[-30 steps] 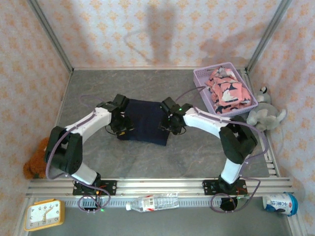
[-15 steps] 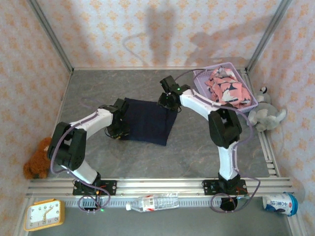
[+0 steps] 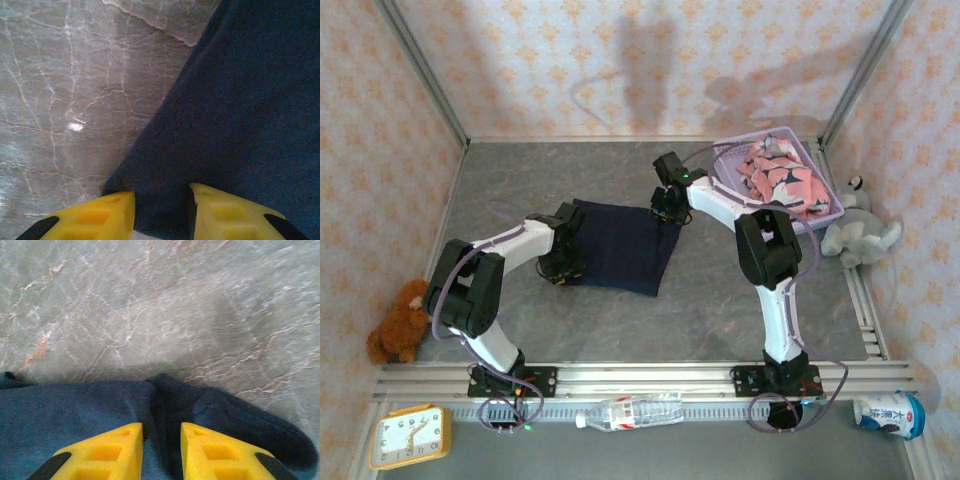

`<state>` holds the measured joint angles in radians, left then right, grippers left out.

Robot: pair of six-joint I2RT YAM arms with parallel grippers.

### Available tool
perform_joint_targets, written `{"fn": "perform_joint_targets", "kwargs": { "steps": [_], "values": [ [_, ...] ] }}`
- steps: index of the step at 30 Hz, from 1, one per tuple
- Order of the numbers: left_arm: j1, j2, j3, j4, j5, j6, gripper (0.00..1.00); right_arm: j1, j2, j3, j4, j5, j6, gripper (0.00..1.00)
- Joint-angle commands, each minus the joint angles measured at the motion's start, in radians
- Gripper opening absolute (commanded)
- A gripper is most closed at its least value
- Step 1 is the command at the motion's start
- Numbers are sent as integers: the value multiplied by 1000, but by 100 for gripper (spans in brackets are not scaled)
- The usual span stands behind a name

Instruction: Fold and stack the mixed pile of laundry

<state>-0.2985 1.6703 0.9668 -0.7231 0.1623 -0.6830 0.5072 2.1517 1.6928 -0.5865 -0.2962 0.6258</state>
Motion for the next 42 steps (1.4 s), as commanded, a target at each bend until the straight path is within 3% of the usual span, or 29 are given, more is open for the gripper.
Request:
{"fn": "perform_joint_targets", "kwargs": {
  "steps": [1, 5, 12, 21, 27, 35, 42],
  "values": [
    [6, 34, -28, 8, -58, -16, 33, 4, 10, -4, 48, -44, 24, 30],
    [6, 44, -29, 11, -58, -21, 33, 2, 23, -4, 46, -46, 22, 29],
    [6, 76, -18, 15, -60, -53, 32, 1, -34, -28, 36, -19, 11, 0],
    [6, 71, -7, -1, -81, -68, 32, 3, -201, -100, -57, 24, 29, 0],
    [4, 96, 0, 20, -65, -90, 31, 2, -348, -282, -154, 110, 96, 0],
    [2, 126, 15, 24, -61, -100, 31, 8, -346, -523, -69, 152, 269, 0],
    [1, 104, 46, 0, -45, -55, 34, -5, -290, -424, -81, 199, 184, 1]
  ]
}}
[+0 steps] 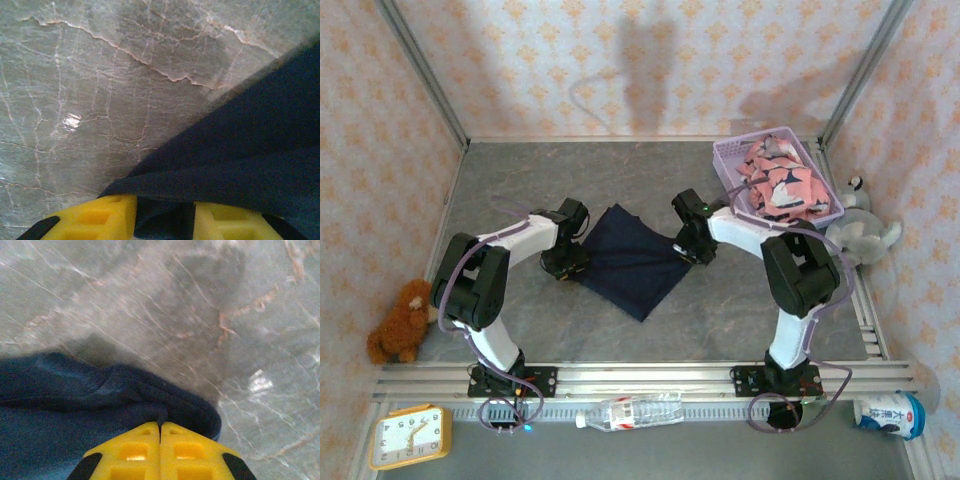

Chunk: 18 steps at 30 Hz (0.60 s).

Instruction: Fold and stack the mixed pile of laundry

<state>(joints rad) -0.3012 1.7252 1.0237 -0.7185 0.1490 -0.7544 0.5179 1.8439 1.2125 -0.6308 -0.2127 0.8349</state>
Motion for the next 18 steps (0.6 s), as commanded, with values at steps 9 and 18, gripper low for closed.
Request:
{"fn": "perform_joint_targets", "kwargs": {
  "steps": [9, 18],
  "values": [
    [-1, -98, 126, -159, 11, 151, 53, -17, -103, 112, -116, 182, -203, 30],
    [-49, -186, -50, 17, 122, -49, 46, -16, 50, 185, 9, 27, -320, 31]
  ]
}}
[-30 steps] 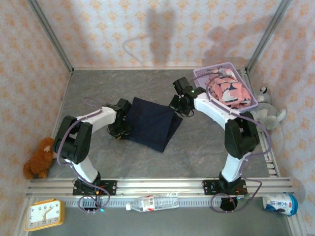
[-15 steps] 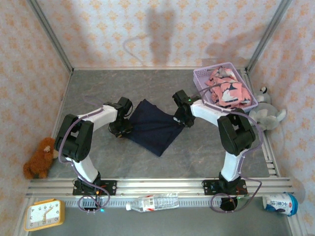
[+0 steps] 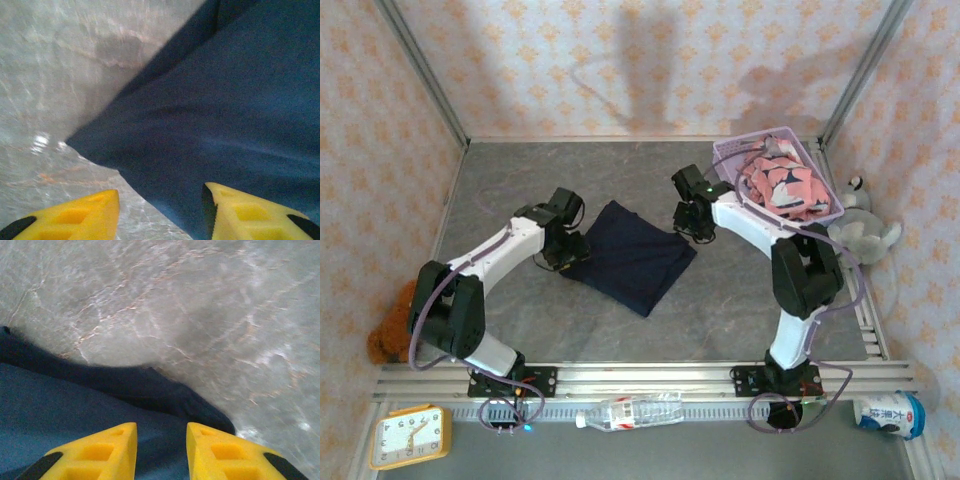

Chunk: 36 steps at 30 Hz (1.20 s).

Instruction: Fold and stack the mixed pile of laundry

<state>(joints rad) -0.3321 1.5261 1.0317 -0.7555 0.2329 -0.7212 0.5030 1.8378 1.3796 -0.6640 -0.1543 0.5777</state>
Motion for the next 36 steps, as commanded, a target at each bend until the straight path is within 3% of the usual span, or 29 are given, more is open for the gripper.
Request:
{"fn": "perform_joint_targets", "kwargs": {
  "steps": [1, 6, 10, 17, 21, 26, 30, 33, 36],
  "values": [
    [-24, 22, -74, 82, 46, -103, 44, -2, 75, 24, 51, -38, -76, 29],
    [-34, 119, -73, 131, 17, -149, 38, -2, 104, -9, 55, -95, -87, 8],
    [-32, 216, -1, 104, -33, -112, 29, -1, 32, -141, 66, -93, -33, 6],
    [-30, 402, 233, 13, -84, 0, 28, 62, -109, -359, 129, -198, 88, 4],
    [-30, 444, 395, -64, -106, 62, 32, 82, -173, -358, 113, -249, 89, 8],
    [-30, 365, 457, -149, -155, 147, 43, 23, -205, -241, 13, -190, 11, 20],
    [-33, 230, 358, -168, -129, 181, 46, -69, -178, -143, 43, -194, -13, 31],
    [-46, 118, 237, -156, -77, 181, 51, -87, -97, -20, 43, -187, -55, 40],
    [-83, 14, 111, -135, -43, 158, 54, -86, -2, 80, 59, -207, -73, 44]
  ]
}}
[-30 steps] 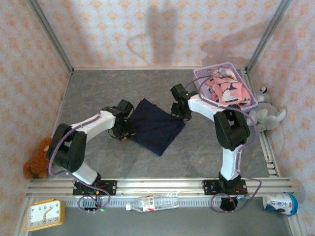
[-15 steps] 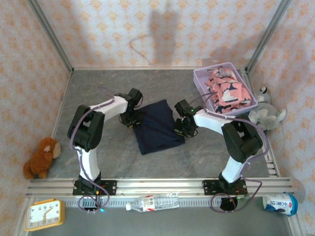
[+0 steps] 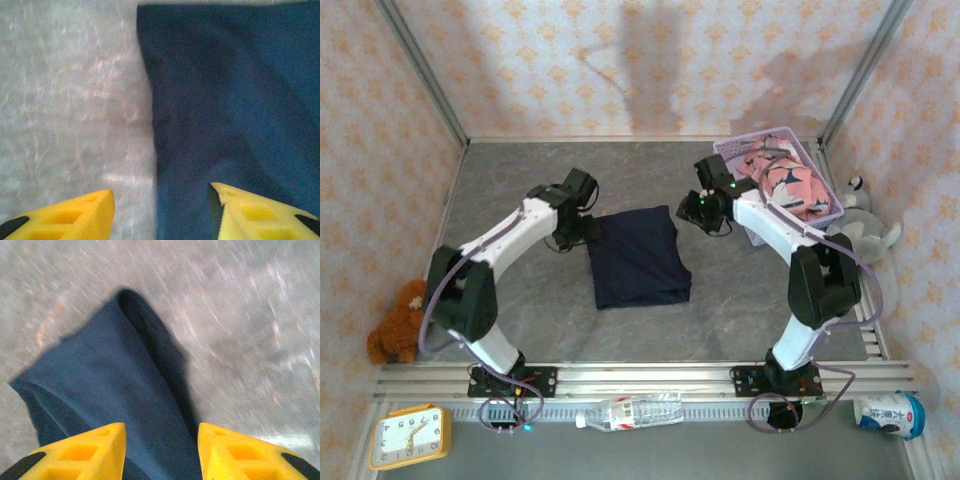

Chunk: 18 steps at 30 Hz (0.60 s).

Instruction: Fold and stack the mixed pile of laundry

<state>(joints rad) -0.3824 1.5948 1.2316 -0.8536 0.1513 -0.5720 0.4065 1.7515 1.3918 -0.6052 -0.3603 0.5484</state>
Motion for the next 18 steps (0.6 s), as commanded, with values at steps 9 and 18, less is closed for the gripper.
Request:
{"fn": "perform_joint_targets", "kwargs": {
  "steps": [9, 18],
  "values": [
    [-208, -151, -307, 96, 60, -106, 56, 12, 286, 206, 61, -102, -22, 46],
    [-245, -15, -305, 139, 18, -115, 42, 13, 339, 193, 52, -69, 2, 26]
  ]
}}
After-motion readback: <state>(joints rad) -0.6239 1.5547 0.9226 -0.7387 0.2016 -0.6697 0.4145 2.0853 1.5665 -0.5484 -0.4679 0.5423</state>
